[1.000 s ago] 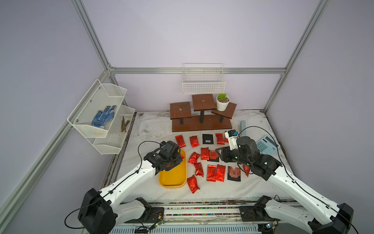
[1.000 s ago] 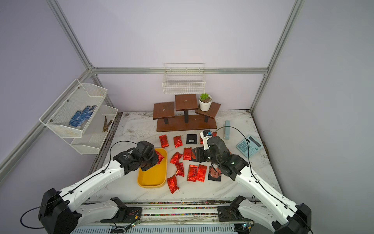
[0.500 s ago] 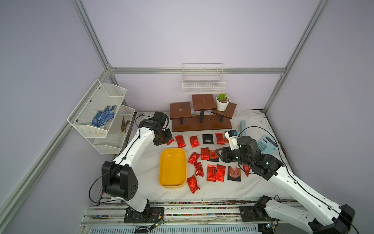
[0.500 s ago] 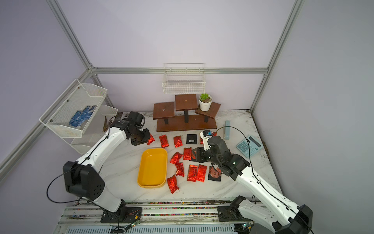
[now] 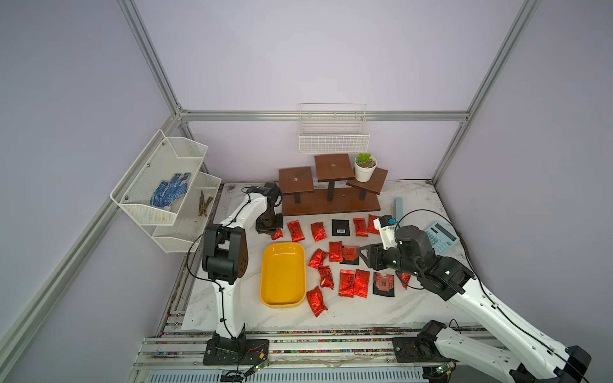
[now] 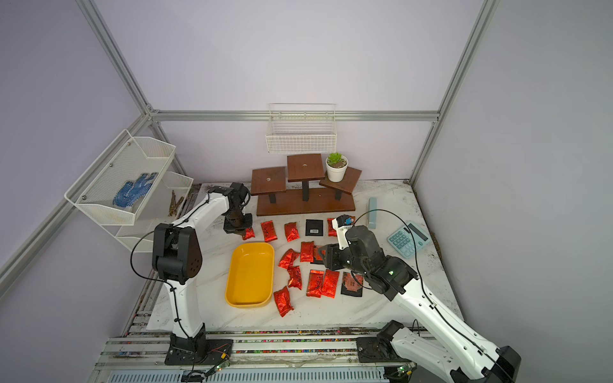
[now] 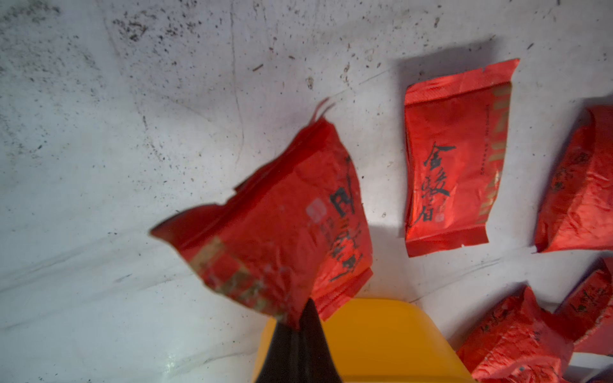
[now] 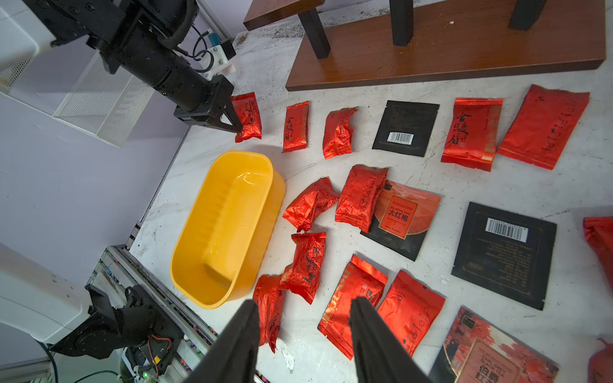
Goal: Take the tea bags out of the storage box
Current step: Place the tea bag at the center of the board.
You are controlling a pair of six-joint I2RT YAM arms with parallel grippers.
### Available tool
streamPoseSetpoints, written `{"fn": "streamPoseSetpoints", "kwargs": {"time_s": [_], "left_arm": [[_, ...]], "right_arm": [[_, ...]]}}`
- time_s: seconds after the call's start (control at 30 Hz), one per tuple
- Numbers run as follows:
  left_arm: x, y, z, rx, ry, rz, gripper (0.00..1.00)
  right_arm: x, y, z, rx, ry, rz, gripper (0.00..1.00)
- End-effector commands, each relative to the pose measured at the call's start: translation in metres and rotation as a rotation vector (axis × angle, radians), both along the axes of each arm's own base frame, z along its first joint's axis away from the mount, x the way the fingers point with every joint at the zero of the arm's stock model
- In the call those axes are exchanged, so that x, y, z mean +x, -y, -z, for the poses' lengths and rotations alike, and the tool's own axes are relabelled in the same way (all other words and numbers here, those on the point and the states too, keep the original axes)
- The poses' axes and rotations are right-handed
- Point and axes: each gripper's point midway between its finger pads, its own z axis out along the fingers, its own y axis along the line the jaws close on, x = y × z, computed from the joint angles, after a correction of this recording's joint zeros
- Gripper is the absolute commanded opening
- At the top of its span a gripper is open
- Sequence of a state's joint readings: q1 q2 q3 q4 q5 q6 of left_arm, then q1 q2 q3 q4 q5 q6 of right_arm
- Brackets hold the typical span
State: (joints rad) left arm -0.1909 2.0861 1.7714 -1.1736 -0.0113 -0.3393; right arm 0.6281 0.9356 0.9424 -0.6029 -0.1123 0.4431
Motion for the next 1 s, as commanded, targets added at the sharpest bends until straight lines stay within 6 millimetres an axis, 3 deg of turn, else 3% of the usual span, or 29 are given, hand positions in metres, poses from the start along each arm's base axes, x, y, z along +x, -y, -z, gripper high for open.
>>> {"fn": "streamPoseSetpoints", "kwargs": {"time_s": [0.0, 0.07, 0.1, 0.2, 0.23, 0.33, 0.5, 0.67, 0.77, 0.83, 0.87, 0.93, 0.97], "left_arm": [[-0.003, -0.008, 0.004, 0.023, -0.038, 0.034, 0.00], [-0.004, -0.011, 0.006, 0.030, -0.042, 0.027, 0.01], [-0.003, -0.013, 0.005, 0.034, -0.038, 0.022, 0.07], [-0.001, -0.015, -0.002, 0.039, -0.016, 0.012, 0.27], [-0.001, -0.016, -0.006, 0.040, -0.006, 0.008, 0.38], [0.001, -0.020, -0.020, 0.050, 0.031, -0.017, 0.56], [-0.006, -0.024, -0.056, 0.048, 0.118, -0.057, 0.69], [-0.025, -0.026, -0.110, 0.008, 0.282, -0.113, 0.74], [-0.038, -0.024, -0.146, -0.025, 0.441, -0.122, 0.75], [-0.048, -0.027, -0.169, -0.035, 0.561, -0.132, 0.77], [-0.056, -0.033, -0.186, -0.031, 0.639, -0.147, 0.79], [-0.067, -0.043, -0.204, -0.008, 0.737, -0.164, 1.00], [-0.072, -0.046, -0.211, 0.004, 0.780, -0.152, 1.00]], "right_arm": [[0.000, 0.006, 0.005, -0.015, -0.012, 0.018, 0.50], [0.000, 0.006, 0.006, -0.016, -0.014, 0.019, 0.50], [0.000, 0.006, 0.007, -0.016, -0.016, 0.019, 0.50], [-0.001, 0.005, 0.008, -0.017, -0.017, 0.015, 0.50], [-0.001, 0.005, 0.008, -0.018, -0.016, 0.014, 0.51], [-0.001, 0.007, 0.008, -0.024, -0.006, 0.018, 0.53], [0.005, 0.016, -0.004, -0.042, 0.047, 0.061, 0.62], [0.022, 0.041, -0.033, -0.062, 0.145, 0.223, 0.64], [0.030, 0.060, -0.056, -0.055, 0.237, 0.332, 0.75], [0.032, 0.062, -0.074, -0.039, 0.321, 0.332, 0.78], [0.031, 0.064, -0.084, -0.032, 0.361, 0.333, 0.83], [0.027, 0.066, -0.107, -0.030, 0.430, 0.315, 0.88], [0.024, 0.068, -0.120, -0.031, 0.465, 0.305, 0.88]]}}
